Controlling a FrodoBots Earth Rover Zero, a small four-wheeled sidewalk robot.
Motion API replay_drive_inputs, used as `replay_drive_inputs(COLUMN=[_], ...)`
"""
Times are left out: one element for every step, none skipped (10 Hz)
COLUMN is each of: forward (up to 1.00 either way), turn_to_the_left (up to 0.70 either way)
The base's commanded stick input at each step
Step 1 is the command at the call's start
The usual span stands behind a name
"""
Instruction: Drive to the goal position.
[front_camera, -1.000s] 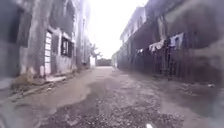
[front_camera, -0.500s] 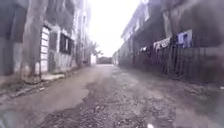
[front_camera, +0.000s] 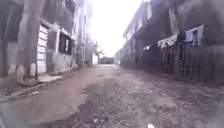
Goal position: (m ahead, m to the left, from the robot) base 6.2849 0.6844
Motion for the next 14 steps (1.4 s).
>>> replay_drive_inputs(forward=[0.70,0.70,0.70,0.70,0.70,0.70,0.70,0.70,0.70,0.70,0.70,0.70,0.70,0.70], turn_to_the_left=[0.00,0.00,0.00,0.00,0.00,0.00,0.00,0.00,0.00,0.00,0.00,0.00,0.00,0.00])
